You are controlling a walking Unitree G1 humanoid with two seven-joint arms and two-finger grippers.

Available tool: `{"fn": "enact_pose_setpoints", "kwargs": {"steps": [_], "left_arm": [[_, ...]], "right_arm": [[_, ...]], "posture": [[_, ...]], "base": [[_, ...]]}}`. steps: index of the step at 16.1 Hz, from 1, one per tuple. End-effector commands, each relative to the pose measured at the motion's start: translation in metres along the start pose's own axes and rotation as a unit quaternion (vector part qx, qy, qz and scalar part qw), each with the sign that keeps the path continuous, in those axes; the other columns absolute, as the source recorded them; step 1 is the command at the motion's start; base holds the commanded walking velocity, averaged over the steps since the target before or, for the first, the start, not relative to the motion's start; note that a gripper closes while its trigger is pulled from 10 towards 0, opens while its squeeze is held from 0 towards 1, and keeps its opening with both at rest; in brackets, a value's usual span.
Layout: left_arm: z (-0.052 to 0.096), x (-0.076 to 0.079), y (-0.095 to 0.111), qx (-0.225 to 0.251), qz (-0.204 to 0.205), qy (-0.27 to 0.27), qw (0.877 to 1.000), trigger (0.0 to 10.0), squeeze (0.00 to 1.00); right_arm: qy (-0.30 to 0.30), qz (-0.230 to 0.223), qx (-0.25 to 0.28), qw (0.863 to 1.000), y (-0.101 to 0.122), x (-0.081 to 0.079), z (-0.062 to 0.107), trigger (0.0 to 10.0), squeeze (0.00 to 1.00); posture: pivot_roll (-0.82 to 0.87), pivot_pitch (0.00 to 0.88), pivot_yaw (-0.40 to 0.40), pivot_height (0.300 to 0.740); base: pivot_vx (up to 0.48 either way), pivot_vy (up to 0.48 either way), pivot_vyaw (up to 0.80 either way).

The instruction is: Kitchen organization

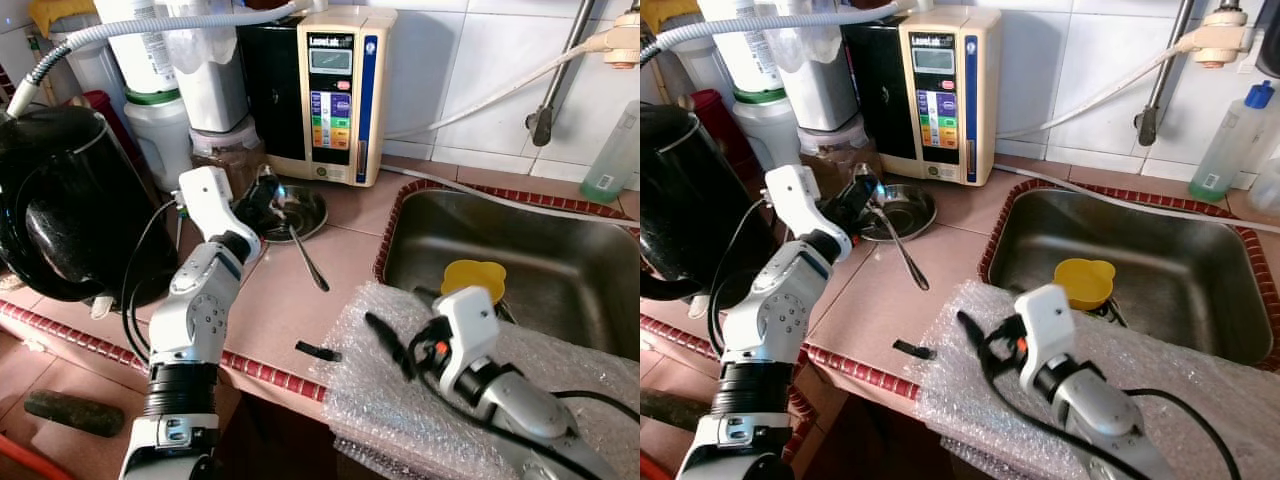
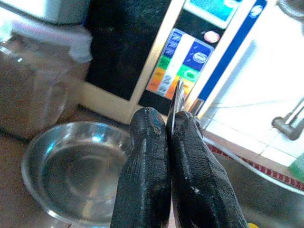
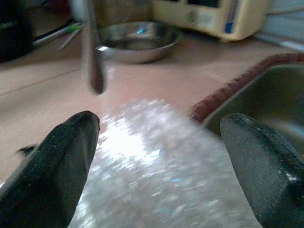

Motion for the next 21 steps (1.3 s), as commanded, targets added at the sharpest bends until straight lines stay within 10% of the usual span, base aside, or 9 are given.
{"fn": "enact_pose_setpoints", "kwargs": {"steps": [1,4,7,13,18,21], "left_arm": [[0.001,0.000,0.002,0.004,-0.012,-0.008,1.000,0.0,0.00],[-0.004,0.030,0.008,0.007,-0.012,-0.087,0.996,0.0,0.00],[-0.005,0.052,0.022,0.056,-0.027,-0.142,0.988,0.0,0.00],[0.016,0.103,-0.035,-0.068,0.008,-0.283,0.957,0.0,0.00],[0.023,0.115,-0.047,-0.093,0.037,-0.317,0.943,0.0,0.00],[0.032,0.132,-0.057,-0.121,0.052,-0.358,0.924,0.0,0.00]], "right_arm": [[-0.018,0.005,0.009,1.000,0.004,0.007,-0.001,10.0,0.00],[-0.047,-0.002,0.031,0.998,0.016,0.029,-0.003,10.0,0.00],[-0.004,-0.003,0.028,1.000,0.011,0.015,0.002,10.0,0.00],[0.006,0.022,0.043,0.999,0.026,0.016,0.002,10.0,0.00],[-0.037,0.013,0.048,0.998,0.031,0.031,0.004,10.0,0.00],[0.045,-0.033,0.071,0.996,0.039,0.009,-0.004,10.0,0.00]], "posture": [[-0.02,0.000,0.088,0.740],[-0.01,0.000,0.087,0.740],[-0.01,0.000,0.075,0.740],[-0.03,0.000,0.074,0.740],[-0.05,0.000,0.081,0.740],[-0.05,0.000,0.085,0.740]], "base": [[0.000,0.000,0.00],[0.000,0.000,0.00],[0.000,0.000,0.00],[0.000,0.000,0.00],[0.000,0.000,0.00],[0.000,0.000,0.00]]}}
Point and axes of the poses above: a point about 5 cm out from each wrist's last joint towards the gripper, its own z axis pointing back from the gripper into the wrist, its own y axis along the axis of the wrist's last joint, x = y × z, the point moved 6 cm from there along -z, pointing out of the wrist towards the gripper, and after that the axes turned 14 degrees about z, right-handed, at the moved point
